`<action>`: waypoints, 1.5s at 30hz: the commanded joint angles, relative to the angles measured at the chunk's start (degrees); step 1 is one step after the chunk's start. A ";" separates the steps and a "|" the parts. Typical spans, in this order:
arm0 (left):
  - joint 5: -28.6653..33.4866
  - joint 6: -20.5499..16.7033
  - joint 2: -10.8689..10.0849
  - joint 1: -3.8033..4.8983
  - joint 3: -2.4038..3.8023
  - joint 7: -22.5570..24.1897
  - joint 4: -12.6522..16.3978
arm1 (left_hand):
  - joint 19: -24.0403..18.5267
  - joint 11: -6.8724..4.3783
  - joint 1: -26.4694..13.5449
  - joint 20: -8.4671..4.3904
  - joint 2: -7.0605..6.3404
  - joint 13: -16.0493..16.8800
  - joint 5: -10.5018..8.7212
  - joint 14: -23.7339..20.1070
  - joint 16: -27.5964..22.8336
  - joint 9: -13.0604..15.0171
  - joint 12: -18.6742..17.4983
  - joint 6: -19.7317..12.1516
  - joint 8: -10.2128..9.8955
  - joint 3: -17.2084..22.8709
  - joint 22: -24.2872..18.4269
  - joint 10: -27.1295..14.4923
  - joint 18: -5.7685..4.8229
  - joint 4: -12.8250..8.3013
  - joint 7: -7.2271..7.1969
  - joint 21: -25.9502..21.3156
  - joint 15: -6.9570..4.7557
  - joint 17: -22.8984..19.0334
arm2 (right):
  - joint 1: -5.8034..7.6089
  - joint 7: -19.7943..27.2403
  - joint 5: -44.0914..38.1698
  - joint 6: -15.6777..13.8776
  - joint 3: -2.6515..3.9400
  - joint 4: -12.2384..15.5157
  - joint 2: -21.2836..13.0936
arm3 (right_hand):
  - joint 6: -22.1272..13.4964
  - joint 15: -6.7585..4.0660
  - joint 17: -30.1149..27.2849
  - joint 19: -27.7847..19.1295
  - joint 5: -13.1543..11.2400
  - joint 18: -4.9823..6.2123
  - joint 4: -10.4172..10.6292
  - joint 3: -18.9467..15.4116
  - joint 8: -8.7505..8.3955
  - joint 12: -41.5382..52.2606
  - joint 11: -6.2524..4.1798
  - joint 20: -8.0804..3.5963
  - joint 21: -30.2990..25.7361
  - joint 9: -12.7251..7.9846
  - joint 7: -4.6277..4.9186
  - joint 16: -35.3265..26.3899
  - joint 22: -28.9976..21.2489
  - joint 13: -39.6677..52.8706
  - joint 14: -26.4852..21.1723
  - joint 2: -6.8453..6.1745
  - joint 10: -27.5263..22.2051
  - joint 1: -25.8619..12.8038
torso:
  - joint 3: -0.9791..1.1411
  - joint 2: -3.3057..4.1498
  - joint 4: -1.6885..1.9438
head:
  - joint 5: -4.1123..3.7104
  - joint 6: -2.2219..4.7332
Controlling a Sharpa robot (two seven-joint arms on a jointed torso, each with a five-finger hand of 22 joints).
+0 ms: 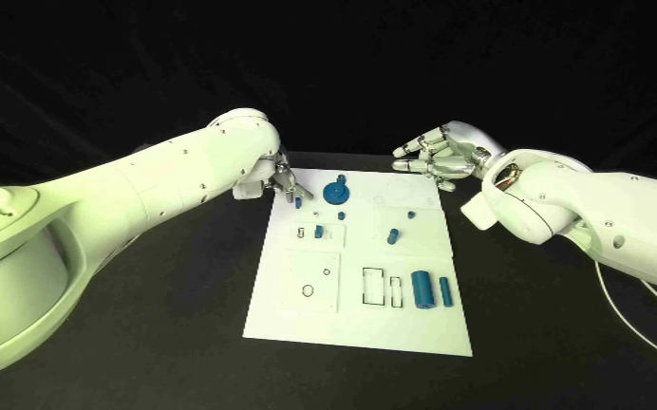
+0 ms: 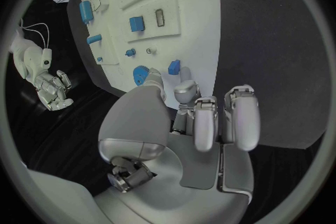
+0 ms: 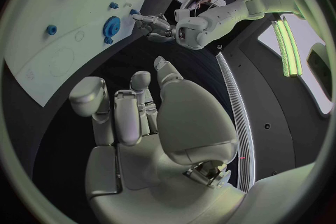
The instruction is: Assemble the parts on the task board
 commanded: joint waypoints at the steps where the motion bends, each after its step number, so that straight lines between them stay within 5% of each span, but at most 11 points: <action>1: 0.65 0.76 0.17 0.00 0.02 0.55 -0.05 | 3.24 -0.23 0.69 0.02 0.60 0.08 -0.27 5.93 0.14 0.03 0.15 0.64 0.52 -0.15 9.00 0.38 -0.89 -0.16 0.01 0.10 -0.11 15.06 | -0.04 0.22 -0.59 0.83 0.00 0.07 0.08 | -0.45 0.43 -0.02 -0.11 0.27 0.78 -0.08 -0.36 0.05 0.26 -0.21 -0.14 -0.39 0.06 -0.09 -0.38 -0.04 -0.07 1.92 0.39 -0.19 -0.37 | 0.00 -0.01 0.03 | 0.03 0.07; 12: 1.00 -0.09 0.42 0.00 0.01 -0.10 -0.58 | 3.07 -0.45 6.19 -0.20 3.68 0.09 -0.25 5.93 0.14 0.35 0.14 0.74 1.12 2.25 8.77 0.36 -0.80 -2.40 -0.19 -0.23 -0.32 15.06 | -0.04 0.10 -0.60 0.86 0.00 0.12 0.06 | -0.45 0.42 -0.04 -0.14 0.27 0.79 -0.07 -0.37 0.05 0.26 -0.21 -0.15 -0.44 0.07 -0.10 -0.41 -0.12 -0.09 1.92 0.45 -0.21 -0.32 | -0.02 0.06 0.01 | 0.05 -0.01; 29: 1.51 1.06 1.47 0.01 -0.08 -0.56 -1.91 | 2.94 -0.51 7.06 -0.25 3.66 -0.07 -0.26 5.93 0.14 0.49 -0.03 0.80 1.35 2.48 8.53 0.26 -0.72 -2.98 -0.28 -0.52 -0.37 15.06 | -0.03 -0.48 -0.59 1.31 0.00 0.18 0.08 | -0.43 0.41 -0.03 -0.14 0.29 0.80 -0.05 -0.36 0.07 0.31 -0.22 -0.15 -0.47 0.07 -0.10 -0.41 -0.17 -0.06 1.93 0.55 -0.18 -0.25 | -0.01 0.02 0.07 | 0.03 -0.25; 36: 1.21 1.54 1.50 0.01 -0.12 -0.32 -1.89 | 2.76 -1.28 18.90 -0.94 4.76 -0.66 -0.05 5.93 0.14 -0.14 -1.09 -0.23 0.48 9.70 8.17 -0.41 -0.57 -11.12 -0.98 -1.02 -1.08 15.06 | -0.03 -0.52 -0.61 1.39 0.00 0.20 0.07 | -0.43 0.41 -0.03 -0.14 0.29 0.80 -0.05 -0.36 0.07 0.31 -0.22 -0.15 -0.47 0.07 -0.10 -0.41 -0.17 -0.06 1.93 0.55 -0.18 -0.25 | -0.02 0.02 0.01 | 0.08 -0.38; 40: 1.20 1.66 1.49 0.01 -0.13 0.01 -1.81 | 2.81 -0.88 19.70 -0.70 3.77 -1.23 -0.04 5.93 0.14 -0.93 -1.81 -0.39 -0.30 14.66 8.27 -0.21 -0.63 -13.01 -0.53 -1.03 -0.70 15.06 | -0.03 -0.49 -0.61 1.38 0.00 0.20 0.08 | -0.43 0.41 -0.03 -0.14 0.29 0.80 -0.05 -0.36 0.07 0.31 -0.22 -0.15 -0.47 0.07 -0.10 -0.41 -0.17 -0.06 1.93 0.55 -0.18 -0.25 | -0.01 0.03 0.03 | 0.08 -0.42; 45: 1.37 1.48 1.40 0.00 -0.13 0.70 -1.68 | 2.91 -0.71 15.75 -0.29 -0.35 -1.73 0.07 5.93 0.14 -1.42 -2.30 0.03 -0.30 24.97 8.46 0.44 -0.65 -14.62 -0.01 -1.05 -0.21 15.06 | -0.03 -0.45 -0.61 1.34 0.00 0.26 0.05 | -0.39 0.41 -0.06 -0.12 0.26 0.80 -0.06 -0.36 0.10 0.40 -0.23 -0.16 -0.49 0.08 -0.11 -0.45 -0.18 -0.01 1.92 0.64 -0.15 -0.14 | -0.02 0.06 0.05 | 0.05 -0.47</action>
